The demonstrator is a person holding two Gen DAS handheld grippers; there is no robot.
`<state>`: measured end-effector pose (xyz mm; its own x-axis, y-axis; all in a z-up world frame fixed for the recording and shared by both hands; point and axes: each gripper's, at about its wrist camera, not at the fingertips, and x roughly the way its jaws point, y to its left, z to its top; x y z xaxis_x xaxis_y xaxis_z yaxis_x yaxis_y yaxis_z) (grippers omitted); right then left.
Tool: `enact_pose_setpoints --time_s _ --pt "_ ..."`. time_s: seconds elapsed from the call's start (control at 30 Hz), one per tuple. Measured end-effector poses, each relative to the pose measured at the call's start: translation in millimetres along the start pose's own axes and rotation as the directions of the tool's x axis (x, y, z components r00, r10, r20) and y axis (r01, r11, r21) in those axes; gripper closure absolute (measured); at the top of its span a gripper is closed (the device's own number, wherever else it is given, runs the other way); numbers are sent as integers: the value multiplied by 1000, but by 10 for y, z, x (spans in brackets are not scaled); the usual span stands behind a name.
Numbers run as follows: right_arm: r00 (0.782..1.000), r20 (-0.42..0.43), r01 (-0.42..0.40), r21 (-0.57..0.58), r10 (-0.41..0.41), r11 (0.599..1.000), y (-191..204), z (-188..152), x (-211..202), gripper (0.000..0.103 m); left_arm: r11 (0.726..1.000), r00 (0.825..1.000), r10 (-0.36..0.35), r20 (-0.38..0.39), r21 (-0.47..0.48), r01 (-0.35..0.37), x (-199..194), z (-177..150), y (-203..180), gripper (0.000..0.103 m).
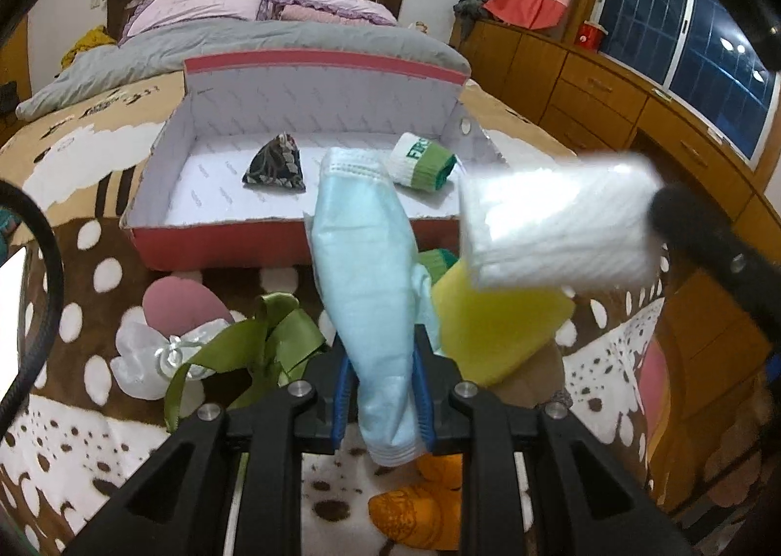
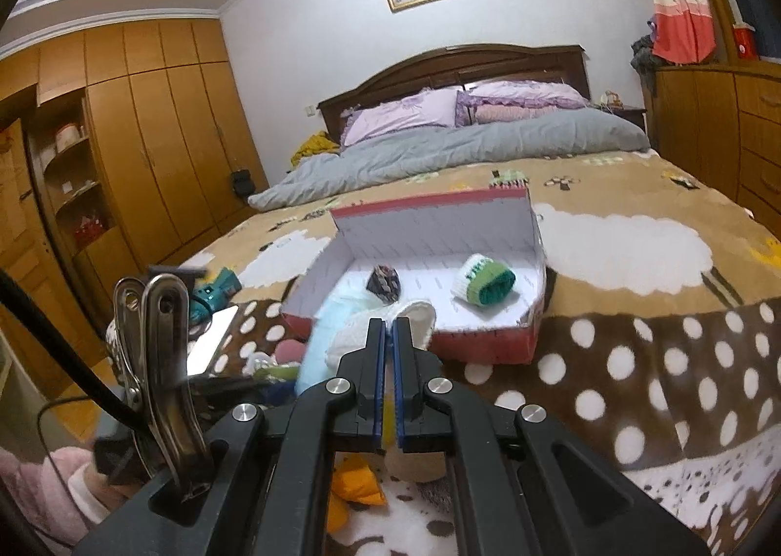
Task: Organize soft objects
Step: 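Lift the blue sock and white towel roll with both grippers toward the box, then open both grippers to release the blue sock and towel roll in the box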
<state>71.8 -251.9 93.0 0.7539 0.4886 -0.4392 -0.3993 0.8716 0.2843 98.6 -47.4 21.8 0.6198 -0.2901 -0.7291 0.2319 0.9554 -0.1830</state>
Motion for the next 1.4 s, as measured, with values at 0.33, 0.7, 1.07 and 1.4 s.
enact_pose_setpoints --time_s 0.33,0.7,1.07,1.4 --pt "999 50 5 -59 -2 998 111 209 -83 99 1000 1000 -13 19 -9 13 -111 26 76 81" --pt "998 58 12 -69 -8 998 137 283 -45 99 1000 991 15 132 4 -15 -493 299 166 80" --pt "997 65 37 -90 -31 995 56 458 168 99 996 978 83 190 10 -86 -425 778 317 80" --pt "997 -4 74 -57 -75 996 -230 404 629 99 990 983 138 123 0 -139 64 935 559 80"
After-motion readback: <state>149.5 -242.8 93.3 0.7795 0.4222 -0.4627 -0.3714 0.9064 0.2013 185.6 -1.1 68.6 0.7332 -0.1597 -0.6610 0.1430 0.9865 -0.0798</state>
